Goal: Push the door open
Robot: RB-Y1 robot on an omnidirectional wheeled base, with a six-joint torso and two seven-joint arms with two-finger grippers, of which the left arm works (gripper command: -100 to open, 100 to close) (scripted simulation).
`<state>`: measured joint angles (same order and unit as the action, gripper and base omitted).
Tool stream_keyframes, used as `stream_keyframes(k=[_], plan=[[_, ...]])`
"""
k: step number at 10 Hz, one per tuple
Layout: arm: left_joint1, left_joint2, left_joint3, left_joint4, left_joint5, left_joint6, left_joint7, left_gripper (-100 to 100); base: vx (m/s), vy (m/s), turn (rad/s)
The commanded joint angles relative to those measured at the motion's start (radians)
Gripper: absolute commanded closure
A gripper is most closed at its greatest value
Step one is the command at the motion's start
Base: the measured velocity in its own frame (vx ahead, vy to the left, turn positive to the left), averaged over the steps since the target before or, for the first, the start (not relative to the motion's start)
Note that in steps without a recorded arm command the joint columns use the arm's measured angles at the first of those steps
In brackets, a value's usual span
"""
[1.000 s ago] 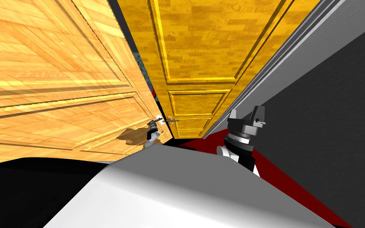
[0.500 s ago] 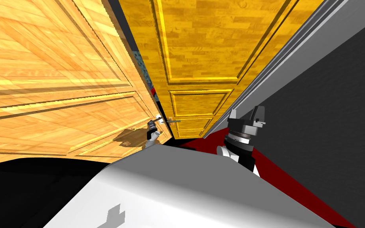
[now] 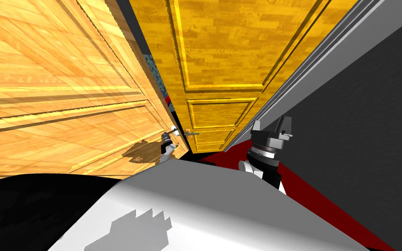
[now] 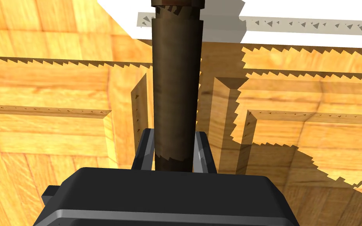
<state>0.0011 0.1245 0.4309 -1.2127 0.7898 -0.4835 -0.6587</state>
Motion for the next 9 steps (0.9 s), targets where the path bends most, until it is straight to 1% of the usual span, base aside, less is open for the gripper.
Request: stream_keyframes(k=[1, 2, 3, 4, 5, 7, 9], plan=[[0.0, 0.014, 0.021, 0.0, -0.001, -0.029, -0.006, 100, 0.014, 0.025, 0.018], [-0.011, 0.014, 0.033, 0.01, 0.005, -0.043, -0.017, 100, 0.01, 0.044, -0.046], [-0.011, 0.014, 0.033, 0.01, 0.005, -0.043, -0.017, 100, 0.01, 0.04, -0.038], [-0.022, 0.013, 0.047, 0.022, 0.012, -0.058, -0.029, 100, 0.012, 0.052, -0.069], [-0.022, 0.013, 0.047, 0.022, 0.012, -0.058, -0.029, 100, 0.008, 0.04, -0.053], [-0.045, 0.012, 0.074, 0.045, 0.025, -0.088, -0.054, 100, 0.009, 0.064, -0.08], [-0.045, 0.012, 0.074, 0.045, 0.025, -0.088, -0.054, 100, 0.022, 0.054, -0.022]])
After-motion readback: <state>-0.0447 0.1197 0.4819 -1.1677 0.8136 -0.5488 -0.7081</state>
